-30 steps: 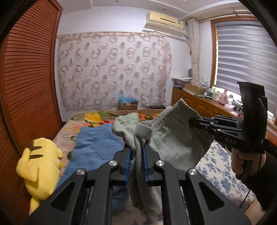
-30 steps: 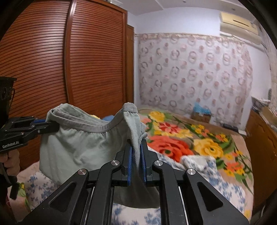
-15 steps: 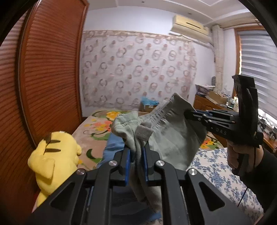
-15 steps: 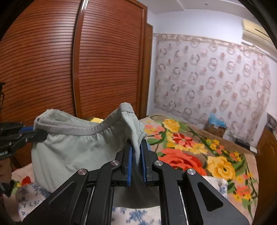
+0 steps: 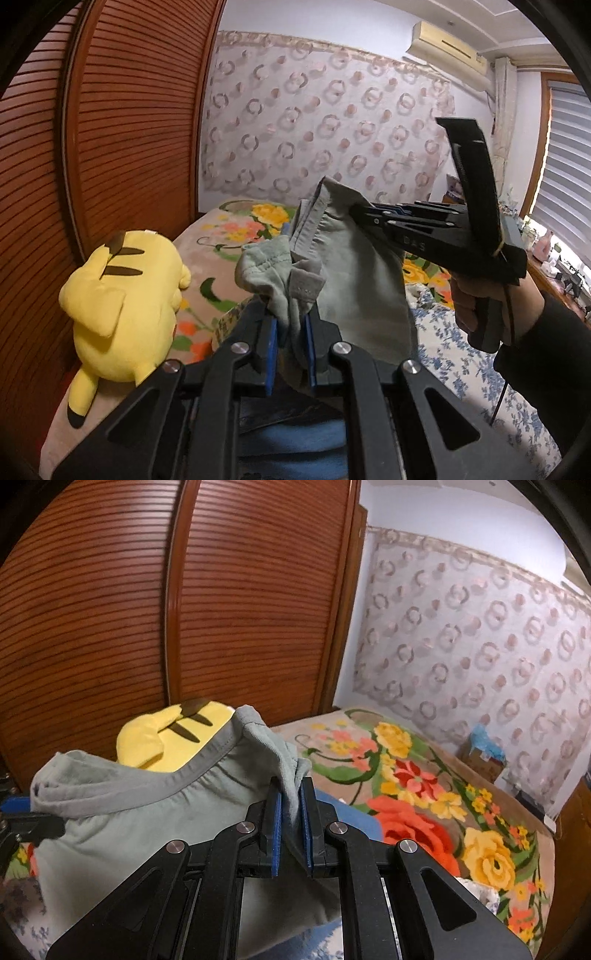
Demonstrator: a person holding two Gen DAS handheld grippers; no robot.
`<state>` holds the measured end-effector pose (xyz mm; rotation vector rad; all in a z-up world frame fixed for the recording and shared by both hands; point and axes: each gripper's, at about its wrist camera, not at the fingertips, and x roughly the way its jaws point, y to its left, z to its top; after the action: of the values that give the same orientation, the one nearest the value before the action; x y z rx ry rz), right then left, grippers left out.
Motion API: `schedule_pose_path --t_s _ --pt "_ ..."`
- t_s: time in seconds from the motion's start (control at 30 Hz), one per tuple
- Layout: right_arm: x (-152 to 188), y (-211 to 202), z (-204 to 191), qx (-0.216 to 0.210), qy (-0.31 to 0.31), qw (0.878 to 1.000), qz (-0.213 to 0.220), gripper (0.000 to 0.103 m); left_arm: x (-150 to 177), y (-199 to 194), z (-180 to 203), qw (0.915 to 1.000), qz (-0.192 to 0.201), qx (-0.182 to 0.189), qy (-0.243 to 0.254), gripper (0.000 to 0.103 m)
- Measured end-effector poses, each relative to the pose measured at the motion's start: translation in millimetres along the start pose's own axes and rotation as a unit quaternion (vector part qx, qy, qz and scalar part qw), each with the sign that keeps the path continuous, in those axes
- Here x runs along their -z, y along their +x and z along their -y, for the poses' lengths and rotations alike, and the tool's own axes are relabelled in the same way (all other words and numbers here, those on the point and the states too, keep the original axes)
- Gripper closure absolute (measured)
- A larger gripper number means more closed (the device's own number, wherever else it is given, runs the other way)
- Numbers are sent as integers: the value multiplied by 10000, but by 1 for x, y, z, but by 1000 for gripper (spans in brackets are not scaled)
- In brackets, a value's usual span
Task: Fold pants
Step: 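Carry the garment with both grippers and lower it onto the folded jeans, then open both grippers and release the garment on the jeans stack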
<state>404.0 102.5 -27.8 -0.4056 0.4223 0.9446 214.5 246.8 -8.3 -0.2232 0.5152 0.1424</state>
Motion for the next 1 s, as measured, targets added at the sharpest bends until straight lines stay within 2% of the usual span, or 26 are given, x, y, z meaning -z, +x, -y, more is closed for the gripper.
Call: schedule_pose_path --t_s 0.17,0.3,0.4,0.53,0.67,0.87,1.0 --pt "6 19 2 -12 145 9997 -211 96 4 4 -5 9998 -169 -85 1 89" --pt "2 8 2 29 162 9998 -122 81 2 -9 -3 9999 -44 -128 50 78" --pt "1 -1 12 -23 483 9988 -68 79 -2 -15 -2 9998 94 -129 102 69" --pt "9 -20 16 -265 663 9974 -6 79 -6 -10 5 9996 -30 31 273 67" --pt "21 -25 15 -496 697 9962 -151 79 -3 1 16 9990 -261 122 356 66" --pt "37 -8 24 -297 856 9948 -473 79 17 15 24 9974 -609 83 386 66" --pt "48 4 39 -166 1080 9922 -595 79 23 18 27 9969 -690 79 362 66"
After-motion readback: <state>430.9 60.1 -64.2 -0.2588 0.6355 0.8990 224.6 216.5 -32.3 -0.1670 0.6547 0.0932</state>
